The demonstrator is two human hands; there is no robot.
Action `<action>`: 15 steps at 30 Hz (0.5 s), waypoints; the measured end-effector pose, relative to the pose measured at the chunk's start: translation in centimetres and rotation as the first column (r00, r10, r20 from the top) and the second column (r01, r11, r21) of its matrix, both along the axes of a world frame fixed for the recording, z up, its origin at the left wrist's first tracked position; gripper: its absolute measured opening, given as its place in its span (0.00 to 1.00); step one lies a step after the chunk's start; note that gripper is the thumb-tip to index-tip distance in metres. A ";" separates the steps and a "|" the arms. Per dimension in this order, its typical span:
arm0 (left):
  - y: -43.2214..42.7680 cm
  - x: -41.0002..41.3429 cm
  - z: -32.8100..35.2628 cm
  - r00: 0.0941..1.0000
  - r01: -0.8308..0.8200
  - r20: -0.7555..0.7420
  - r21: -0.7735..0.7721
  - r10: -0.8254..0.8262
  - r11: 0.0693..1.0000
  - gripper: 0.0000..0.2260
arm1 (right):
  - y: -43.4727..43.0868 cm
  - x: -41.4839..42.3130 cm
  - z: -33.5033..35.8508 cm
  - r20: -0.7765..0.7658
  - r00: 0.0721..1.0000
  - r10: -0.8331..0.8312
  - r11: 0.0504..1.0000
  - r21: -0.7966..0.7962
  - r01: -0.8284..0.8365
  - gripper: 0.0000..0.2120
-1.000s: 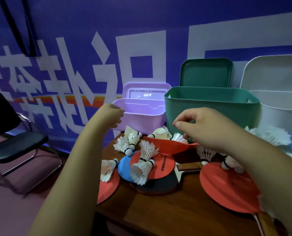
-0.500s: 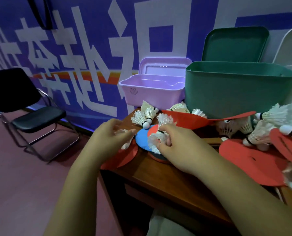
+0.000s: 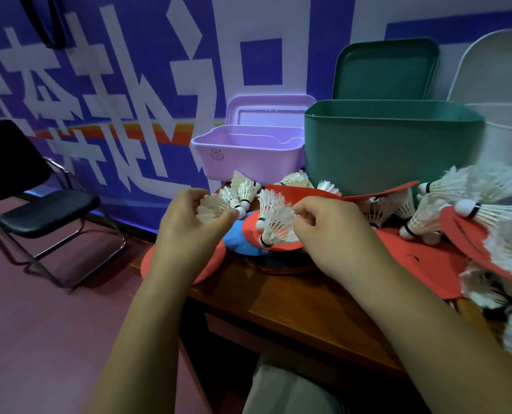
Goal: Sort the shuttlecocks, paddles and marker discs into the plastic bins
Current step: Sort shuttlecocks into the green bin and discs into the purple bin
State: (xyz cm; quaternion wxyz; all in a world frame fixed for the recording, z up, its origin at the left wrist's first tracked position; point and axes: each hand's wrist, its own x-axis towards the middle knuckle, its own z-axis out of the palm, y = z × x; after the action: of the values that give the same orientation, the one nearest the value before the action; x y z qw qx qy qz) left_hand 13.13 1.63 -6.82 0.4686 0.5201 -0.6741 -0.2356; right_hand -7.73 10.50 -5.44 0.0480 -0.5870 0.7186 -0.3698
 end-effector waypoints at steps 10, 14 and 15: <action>2.0 -9.3 5.3 0.954 0.234 -0.163 -0.110 -0.250 0.966 0.26 | 5.5 -5.8 3.9 0.137 0.976 -0.172 0.968 -0.162 0.193 0.07; 2.6 -15.2 8.0 0.922 0.355 -0.092 -0.184 -0.376 0.917 0.21 | 7.4 -8.8 5.1 0.268 0.937 -0.225 0.940 -0.194 0.281 0.10; 2.6 -16.5 8.7 0.914 0.379 -0.068 -0.209 -0.400 0.902 0.21 | 7.8 -9.4 5.5 0.303 0.924 -0.233 0.934 -0.196 0.299 0.11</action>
State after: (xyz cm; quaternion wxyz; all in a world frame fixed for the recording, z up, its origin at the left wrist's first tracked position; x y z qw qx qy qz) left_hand -3.36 4.19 1.85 0.4959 0.3136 -0.7572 -0.2869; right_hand -17.18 18.32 0.01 0.0255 -0.4278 0.7287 -0.5341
